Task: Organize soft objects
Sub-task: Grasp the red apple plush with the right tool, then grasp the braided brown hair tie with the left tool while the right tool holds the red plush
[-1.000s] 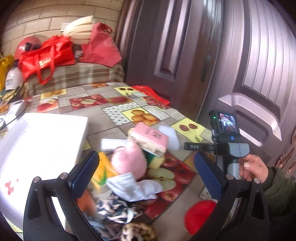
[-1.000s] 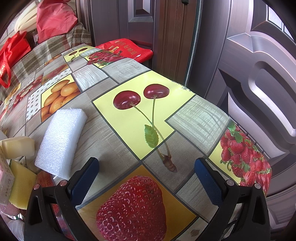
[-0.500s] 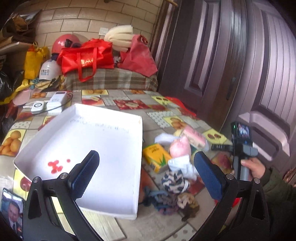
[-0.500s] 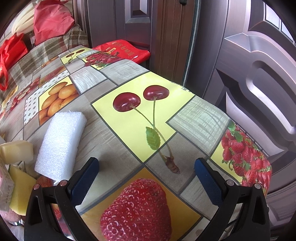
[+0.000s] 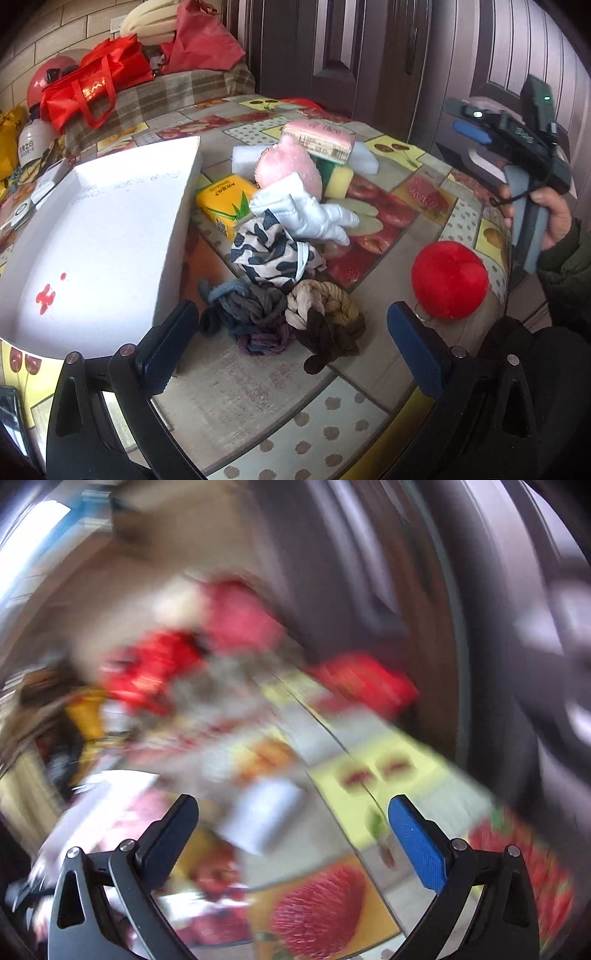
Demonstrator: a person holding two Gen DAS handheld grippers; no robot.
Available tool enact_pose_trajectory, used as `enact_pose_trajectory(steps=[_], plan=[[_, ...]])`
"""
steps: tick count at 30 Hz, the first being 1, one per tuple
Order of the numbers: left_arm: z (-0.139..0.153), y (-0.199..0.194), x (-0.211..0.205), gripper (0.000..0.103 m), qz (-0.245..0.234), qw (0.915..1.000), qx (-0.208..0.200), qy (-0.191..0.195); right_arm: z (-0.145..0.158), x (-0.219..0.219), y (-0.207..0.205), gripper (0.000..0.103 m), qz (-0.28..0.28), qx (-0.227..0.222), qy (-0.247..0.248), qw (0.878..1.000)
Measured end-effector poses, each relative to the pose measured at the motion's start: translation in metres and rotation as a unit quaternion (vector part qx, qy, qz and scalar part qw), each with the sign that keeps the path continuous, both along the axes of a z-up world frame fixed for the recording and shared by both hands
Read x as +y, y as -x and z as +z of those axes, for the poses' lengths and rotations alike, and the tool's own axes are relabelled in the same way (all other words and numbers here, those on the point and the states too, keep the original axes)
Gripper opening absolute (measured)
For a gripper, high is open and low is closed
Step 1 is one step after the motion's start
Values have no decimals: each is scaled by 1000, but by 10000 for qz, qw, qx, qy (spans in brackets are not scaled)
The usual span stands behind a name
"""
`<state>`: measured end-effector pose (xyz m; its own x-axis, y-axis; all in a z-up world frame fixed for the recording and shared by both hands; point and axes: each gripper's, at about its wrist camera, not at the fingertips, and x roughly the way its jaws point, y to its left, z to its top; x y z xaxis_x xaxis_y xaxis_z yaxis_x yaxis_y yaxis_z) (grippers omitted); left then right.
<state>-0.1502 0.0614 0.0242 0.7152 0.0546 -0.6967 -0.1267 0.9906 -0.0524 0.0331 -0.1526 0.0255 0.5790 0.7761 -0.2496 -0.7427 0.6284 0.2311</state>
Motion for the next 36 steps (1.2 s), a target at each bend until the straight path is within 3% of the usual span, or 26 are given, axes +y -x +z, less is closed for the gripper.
enact_pose_trajectory(steps=[1, 3, 6, 9, 12, 16, 18, 20, 21, 25, 28, 36], plan=[[-2, -2, 0, 103, 31, 10000, 37, -5, 2, 2, 9, 103, 475, -70, 186, 9987], [-2, -2, -1, 102, 38, 10000, 42, 20, -3, 15, 17, 103, 1112, 270, 754, 9906], [5, 4, -5, 102, -28, 10000, -62, 6, -13, 24, 33, 103, 1855, 416, 1017, 9765], [5, 10, -10, 98, -108, 9999, -2, -73, -20, 38, 61, 103, 2346, 177, 1479, 9606], [4, 17, -9, 86, -31, 10000, -32, -1, -33, 55, 89, 103, 2815, -91, 2017, 9381], [4, 20, -18, 78, -442, 9987, -28, 255, -51, 71, 98, 102, 2926, -233, 2511, 9224], [0, 18, -21, 78, -503, 9982, 54, 315, -57, 74, 98, 93, 2975, -113, 2617, 9181], [-4, 12, -19, 78, -516, 9975, 169, 451, -63, 77, 98, 73, 3026, -57, 2718, 9135], [-7, 10, -19, 78, -563, 9966, 235, 545, -67, 77, 98, 68, 3047, -36, 2780, 9109], [-10, -1, -31, 78, -874, 9934, 371, 647, -65, 76, 97, 65, 3048, -26, 2713, 9130], [-9, -6, -40, 76, -1063, 9917, 362, 628, -63, 69, 86, 65, 2794, 44, 2639, 9232], [-9, -23, -31, 76, -617, 9955, 529, 494, -61, 55, 66, 65, 2412, 295, 2352, 9411]])
